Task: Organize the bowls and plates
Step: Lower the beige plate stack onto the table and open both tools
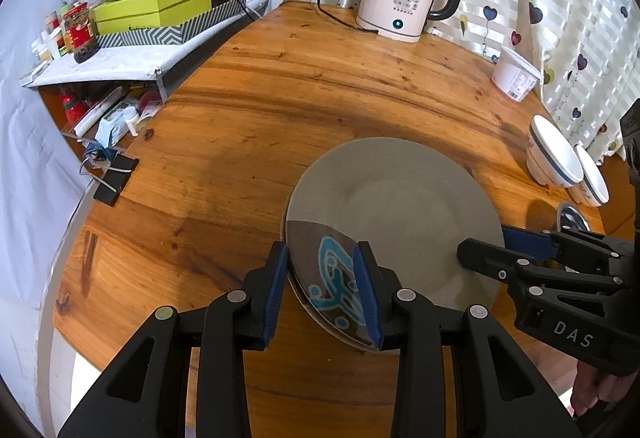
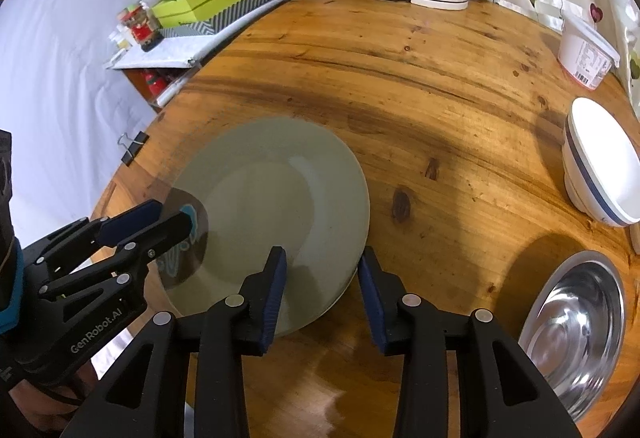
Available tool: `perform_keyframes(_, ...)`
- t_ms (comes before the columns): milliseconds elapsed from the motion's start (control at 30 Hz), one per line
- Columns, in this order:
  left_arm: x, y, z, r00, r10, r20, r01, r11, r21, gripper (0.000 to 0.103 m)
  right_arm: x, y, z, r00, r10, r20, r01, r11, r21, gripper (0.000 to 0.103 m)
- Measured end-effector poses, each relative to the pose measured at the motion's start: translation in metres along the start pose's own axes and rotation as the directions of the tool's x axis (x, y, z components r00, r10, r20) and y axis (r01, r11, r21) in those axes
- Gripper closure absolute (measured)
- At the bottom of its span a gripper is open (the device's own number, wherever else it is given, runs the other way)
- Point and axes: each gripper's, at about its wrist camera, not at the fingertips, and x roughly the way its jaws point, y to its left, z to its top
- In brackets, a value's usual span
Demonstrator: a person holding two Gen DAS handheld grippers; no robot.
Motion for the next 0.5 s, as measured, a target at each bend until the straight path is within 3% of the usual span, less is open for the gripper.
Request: perform_keyframes(500,0.0046,0.0057,0.0014,1.000,-0.013,0.005,0.013,1.000,-0.024,0.067,-0.0080,-0.0038,0.0022,0.999,-0.010,0.048,0.010,1.000,0.007,0.066)
